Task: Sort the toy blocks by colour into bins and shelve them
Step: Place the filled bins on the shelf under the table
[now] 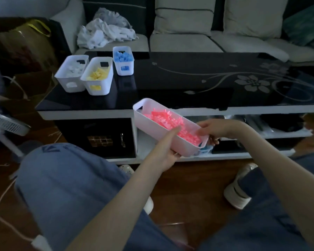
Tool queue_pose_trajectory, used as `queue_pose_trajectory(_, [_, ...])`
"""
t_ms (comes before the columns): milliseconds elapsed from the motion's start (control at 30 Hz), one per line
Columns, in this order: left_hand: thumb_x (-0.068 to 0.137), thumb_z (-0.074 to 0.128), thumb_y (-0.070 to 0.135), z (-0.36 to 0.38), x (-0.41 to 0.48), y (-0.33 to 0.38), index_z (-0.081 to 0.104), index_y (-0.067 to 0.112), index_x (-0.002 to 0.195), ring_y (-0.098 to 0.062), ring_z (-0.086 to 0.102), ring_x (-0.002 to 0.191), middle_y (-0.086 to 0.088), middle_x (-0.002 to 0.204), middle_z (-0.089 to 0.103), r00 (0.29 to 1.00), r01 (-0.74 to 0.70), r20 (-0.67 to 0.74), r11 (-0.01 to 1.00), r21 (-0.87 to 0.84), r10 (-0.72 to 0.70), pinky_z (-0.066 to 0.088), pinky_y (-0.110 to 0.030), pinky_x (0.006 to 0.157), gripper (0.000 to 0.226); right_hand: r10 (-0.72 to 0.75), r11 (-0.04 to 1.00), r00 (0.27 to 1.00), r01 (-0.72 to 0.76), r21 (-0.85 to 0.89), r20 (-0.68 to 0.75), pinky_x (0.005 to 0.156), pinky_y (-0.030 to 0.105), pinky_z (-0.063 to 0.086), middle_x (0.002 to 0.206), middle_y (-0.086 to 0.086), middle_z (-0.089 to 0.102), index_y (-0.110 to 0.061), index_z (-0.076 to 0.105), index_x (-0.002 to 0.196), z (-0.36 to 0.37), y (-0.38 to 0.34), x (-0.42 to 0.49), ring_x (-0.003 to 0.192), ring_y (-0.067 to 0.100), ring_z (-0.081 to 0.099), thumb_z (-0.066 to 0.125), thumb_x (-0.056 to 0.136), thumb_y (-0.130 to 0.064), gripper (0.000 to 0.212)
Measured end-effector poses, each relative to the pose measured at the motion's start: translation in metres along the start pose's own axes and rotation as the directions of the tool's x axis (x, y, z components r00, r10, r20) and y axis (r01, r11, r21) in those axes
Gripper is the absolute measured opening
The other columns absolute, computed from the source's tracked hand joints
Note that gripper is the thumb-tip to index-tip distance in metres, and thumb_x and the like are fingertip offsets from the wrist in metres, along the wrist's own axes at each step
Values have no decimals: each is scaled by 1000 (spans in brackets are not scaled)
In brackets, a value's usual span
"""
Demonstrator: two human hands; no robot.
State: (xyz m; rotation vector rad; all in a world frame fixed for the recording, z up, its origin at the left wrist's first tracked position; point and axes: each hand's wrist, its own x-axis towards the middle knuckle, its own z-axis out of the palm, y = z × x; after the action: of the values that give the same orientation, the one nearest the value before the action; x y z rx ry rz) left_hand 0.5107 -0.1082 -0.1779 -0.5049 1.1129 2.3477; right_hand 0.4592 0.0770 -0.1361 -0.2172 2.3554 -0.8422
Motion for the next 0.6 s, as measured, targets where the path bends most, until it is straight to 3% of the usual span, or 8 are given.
queue_pose_trajectory(167, [81,72,15,-6,22,-34,24,18,146,-30,46,129,-14,142,45,967,253,-71,955,156,-245,40,-45,104,82,109,994,992,-109,-8,59,49,23,41,68,10,55,-17,56,110,18,50,11,51,15,48,42,96,-10,21])
queue_pose_trajectory(233, [84,67,12,-6,40,-40,23,18,146,-31,42,132,-14,145,41,958,282,-126,933,223,-259,38,-47,105,76,143,987,986,-148,63,81,48,23,40,66,10,54,-13,55,111,26,67,19,50,15,49,41,95,-7,22])
queue_pose_trajectory(333, [88,62,13,3,67,-59,23,14,147,-32,41,133,-12,147,38,949,315,-200,795,518,-246,45,-47,99,70,208,957,976,-217,190,68,45,22,36,63,11,52,-7,53,103,41,92,37,48,15,49,38,92,-2,19])
queue_pose_trajectory(467, [86,65,25,11,116,-76,24,18,143,-32,58,109,-11,136,45,936,348,-277,698,626,-217,57,-38,56,70,299,894,953,-260,365,-53,38,21,35,59,12,50,-6,52,96,63,123,72,42,17,46,36,88,3,19])
queue_pose_trajectory(533, [88,60,27,5,141,-79,28,21,134,-24,67,85,-8,121,56,933,330,-328,720,611,-149,55,-33,48,56,329,841,940,-246,483,-95,39,22,36,62,12,52,-6,54,97,74,134,89,41,17,46,35,88,3,22])
queue_pose_trajectory(600, [93,52,25,-3,172,-83,39,21,125,-21,69,69,-8,108,65,928,299,-360,768,567,-96,56,-30,50,35,337,766,936,-210,607,-102,44,26,38,66,15,56,-4,57,94,82,144,110,46,20,49,38,88,1,21])
